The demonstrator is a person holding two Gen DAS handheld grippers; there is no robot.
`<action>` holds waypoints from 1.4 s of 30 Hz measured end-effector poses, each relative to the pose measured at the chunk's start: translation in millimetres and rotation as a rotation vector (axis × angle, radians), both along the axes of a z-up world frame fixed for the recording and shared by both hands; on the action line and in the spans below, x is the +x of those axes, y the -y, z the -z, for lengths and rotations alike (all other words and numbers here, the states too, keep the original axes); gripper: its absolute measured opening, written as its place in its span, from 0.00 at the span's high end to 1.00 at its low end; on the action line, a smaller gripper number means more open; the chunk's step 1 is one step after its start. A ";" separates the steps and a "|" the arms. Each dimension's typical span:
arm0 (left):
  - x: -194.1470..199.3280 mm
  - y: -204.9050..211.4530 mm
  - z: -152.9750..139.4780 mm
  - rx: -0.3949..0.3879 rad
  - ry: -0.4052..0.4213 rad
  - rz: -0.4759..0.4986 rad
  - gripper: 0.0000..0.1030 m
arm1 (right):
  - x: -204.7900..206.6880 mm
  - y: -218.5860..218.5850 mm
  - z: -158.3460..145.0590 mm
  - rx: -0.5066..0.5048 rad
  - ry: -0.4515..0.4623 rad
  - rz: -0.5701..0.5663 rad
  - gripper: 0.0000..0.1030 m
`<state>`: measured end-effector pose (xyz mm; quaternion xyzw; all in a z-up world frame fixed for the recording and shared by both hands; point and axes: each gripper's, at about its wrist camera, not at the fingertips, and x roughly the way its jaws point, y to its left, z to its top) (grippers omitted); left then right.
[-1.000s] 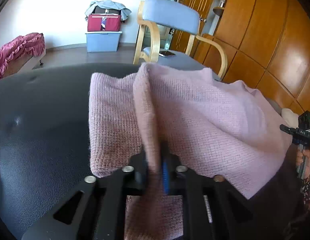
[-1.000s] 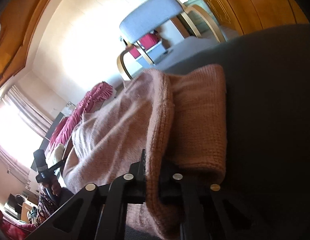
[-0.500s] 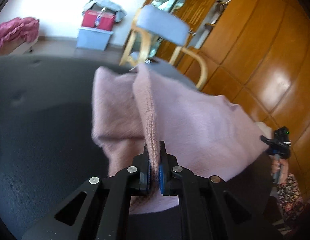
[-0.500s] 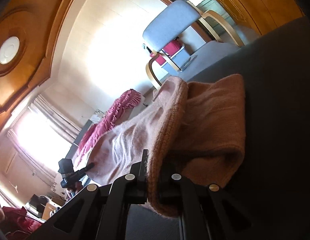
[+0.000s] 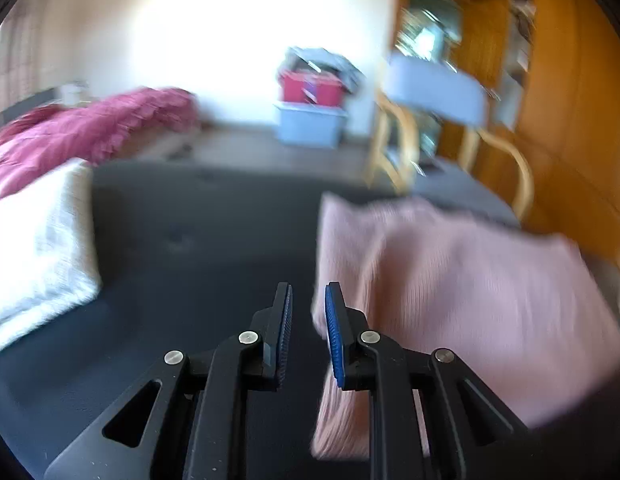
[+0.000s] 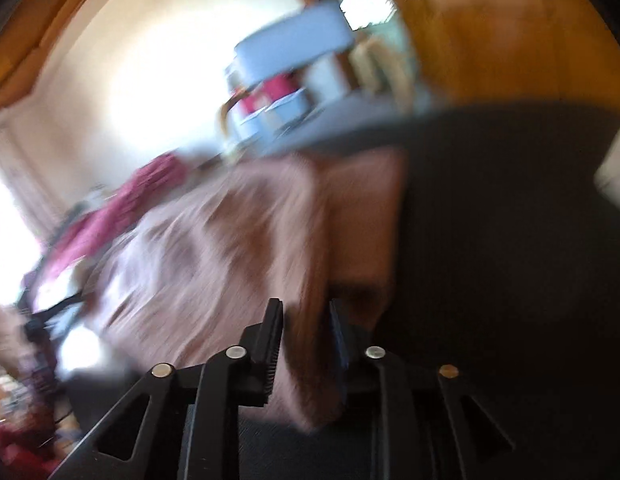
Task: Fold clothes
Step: 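Open both grippers and release the folded sweater end, then press both open grippers on the sweater and smooth it flat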
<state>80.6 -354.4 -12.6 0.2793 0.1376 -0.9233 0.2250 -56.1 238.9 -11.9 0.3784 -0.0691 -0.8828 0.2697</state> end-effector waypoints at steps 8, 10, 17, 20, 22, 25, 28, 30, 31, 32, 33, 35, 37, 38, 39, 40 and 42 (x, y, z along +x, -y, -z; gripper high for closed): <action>-115.7 -68.7 5.5 -0.017 0.124 0.216 0.78 | -18.4 124.9 -38.5 0.240 -0.222 -0.114 0.78; -131.9 -87.0 23.5 -0.073 0.181 0.262 0.78 | -30.9 164.1 -37.3 0.258 -0.224 -0.180 0.78; -135.0 -92.1 49.3 -0.041 0.169 0.350 0.78 | -82.9 222.2 9.6 0.398 -0.080 -0.146 0.79; -132.0 -65.3 50.9 0.126 0.112 0.339 0.78 | -100.3 183.8 14.4 0.257 0.019 0.026 0.79; -129.3 -45.4 51.7 0.241 0.067 0.308 0.78 | -106.5 156.9 20.5 0.199 0.056 0.153 0.83; -119.4 -19.7 52.7 0.325 0.033 0.209 0.78 | -109.3 131.3 26.2 0.032 0.118 0.178 0.89; -110.1 -1.3 52.9 0.345 0.019 0.120 0.78 | -104.3 135.8 23.9 0.041 0.098 0.160 0.86; -104.3 5.8 50.4 0.314 0.009 0.067 0.78 | -98.7 140.0 20.8 0.046 0.068 0.138 0.82; -103.3 6.6 49.4 0.288 0.008 0.045 0.78 | -96.3 140.4 18.6 0.030 0.054 0.121 0.81; -104.6 5.9 49.3 0.268 0.016 0.028 0.78 | -94.2 138.9 16.2 0.012 0.040 0.106 0.81; -108.4 4.1 50.3 0.264 0.034 0.022 0.78 | -92.8 138.7 13.7 -0.006 0.023 0.090 0.81; -114.8 -1.2 50.2 0.267 0.076 0.035 0.78 | -90.5 144.1 9.2 -0.034 -0.018 0.054 0.81; -118.8 -14.5 44.7 0.229 0.107 0.056 0.78 | -86.4 155.4 5.1 -0.045 -0.055 -0.014 0.81; -123.6 -23.5 41.1 0.187 0.121 0.074 0.78 | -83.9 163.1 3.5 -0.038 -0.072 -0.052 0.81; -129.5 -33.5 38.4 0.115 0.145 0.088 0.78 | -81.2 172.0 2.2 -0.021 -0.088 -0.091 0.81; -138.0 -43.8 39.0 0.026 0.183 0.082 0.78 | -77.8 181.0 2.1 -0.001 -0.100 -0.130 0.81; -154.7 -61.4 42.3 -0.144 0.259 0.065 0.78 | -75.0 193.7 6.3 0.061 -0.098 -0.156 0.81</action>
